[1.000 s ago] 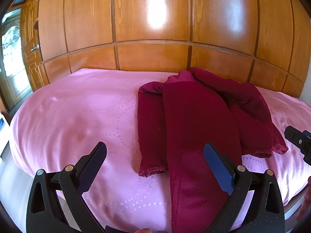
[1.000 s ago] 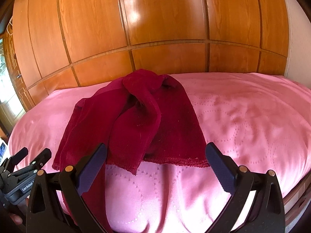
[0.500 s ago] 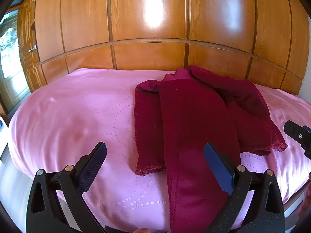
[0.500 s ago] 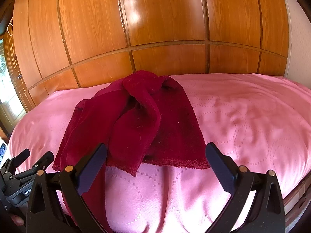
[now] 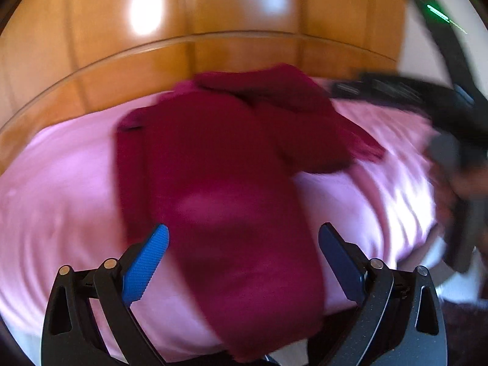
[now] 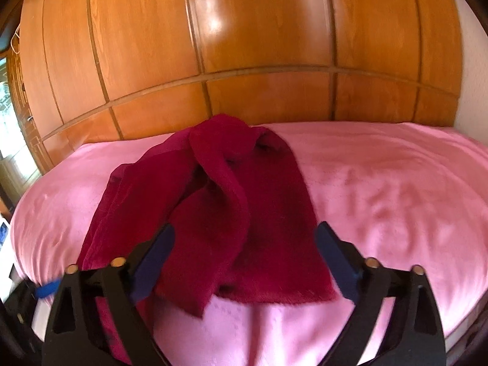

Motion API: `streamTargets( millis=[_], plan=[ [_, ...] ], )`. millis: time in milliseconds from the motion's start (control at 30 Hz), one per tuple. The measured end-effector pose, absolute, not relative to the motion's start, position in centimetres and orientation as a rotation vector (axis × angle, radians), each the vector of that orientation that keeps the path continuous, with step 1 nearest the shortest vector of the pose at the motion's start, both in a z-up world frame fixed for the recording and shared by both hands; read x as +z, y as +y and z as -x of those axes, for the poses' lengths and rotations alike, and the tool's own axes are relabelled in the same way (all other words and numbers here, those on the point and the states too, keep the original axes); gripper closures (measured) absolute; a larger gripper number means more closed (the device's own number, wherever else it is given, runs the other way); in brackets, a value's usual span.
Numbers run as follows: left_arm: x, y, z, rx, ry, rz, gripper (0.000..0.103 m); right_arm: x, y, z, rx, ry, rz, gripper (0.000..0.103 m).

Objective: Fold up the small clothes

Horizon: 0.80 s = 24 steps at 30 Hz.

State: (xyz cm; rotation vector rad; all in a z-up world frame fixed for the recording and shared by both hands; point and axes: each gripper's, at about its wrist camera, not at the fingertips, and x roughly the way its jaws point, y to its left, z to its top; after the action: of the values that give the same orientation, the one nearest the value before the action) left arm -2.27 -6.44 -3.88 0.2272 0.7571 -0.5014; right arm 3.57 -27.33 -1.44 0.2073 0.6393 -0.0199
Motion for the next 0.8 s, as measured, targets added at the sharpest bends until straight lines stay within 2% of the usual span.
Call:
streamTargets(
  millis=[33, 67, 100, 133, 167, 200, 233, 267, 300, 333, 567, 800],
  plan=[
    [-4.2, -7.0, 2.3, -0.506, 0.757, -0.249, 0.005, -1.8, -27.2, -4.6, -0.008, 0.655, -0.208, 0.024],
    [-4.8, -7.6, 2.1, -0.5, 0.767, -0.275, 0.008, -2.1, -27.1, -5.4, 0.005, 0.668, -0.21, 0.032],
    [-5.3, -7.9, 1.8, -0.498, 0.783, -0.284, 0.013, -2.4, -26.9, -6.3, 0.022, 0.682, -0.21, 0.038],
    [-5.9, -8.1, 1.4, -0.499, 0.812, -0.29, 0.026, -2.8, -26.6, -7.4, 0.037, 0.709, -0.198, 0.043],
    [-6.7, -8.0, 1.0, -0.498, 0.852, -0.291, 0.031, -3.2, -26.4, -8.2, 0.045, 0.733, -0.187, 0.061],
    [-7.2, -8.0, 0.8, -0.501, 0.859, -0.283, 0.032, -3.4, -26.3, -8.7, 0.05, 0.747, -0.18, 0.077],
    [-7.2, -7.8, 0.8, -0.503, 0.848, -0.275, 0.045, -3.4, -26.2, -9.0, 0.057, 0.747, -0.161, 0.085],
    [-6.9, -7.7, 0.8, -0.507, 0.835, -0.268, 0.073, -3.1, -26.2, -9.0, 0.056, 0.736, -0.142, 0.097],
    [-6.6, -7.4, 0.8, -0.512, 0.83, -0.255, 0.09, -2.6, -26.4, -8.8, 0.054, 0.718, -0.121, 0.097],
    [-6.3, -6.9, 0.6, -0.518, 0.831, -0.227, 0.102, -1.9, -26.9, -8.6, 0.055, 0.696, -0.108, 0.097],
    [-1.2, -1.0, -1.6, -0.533, 0.752, -0.002, 0.102, 3.0, -33.5, -8.4, -0.106, 0.571, -0.068, 0.097],
    [3.7, 8.9, -8.2, -0.316, 0.655, 0.18, 0.102, 3.4, -42.6, -13.2, -0.311, 0.603, -0.114, 0.097]
  ],
)
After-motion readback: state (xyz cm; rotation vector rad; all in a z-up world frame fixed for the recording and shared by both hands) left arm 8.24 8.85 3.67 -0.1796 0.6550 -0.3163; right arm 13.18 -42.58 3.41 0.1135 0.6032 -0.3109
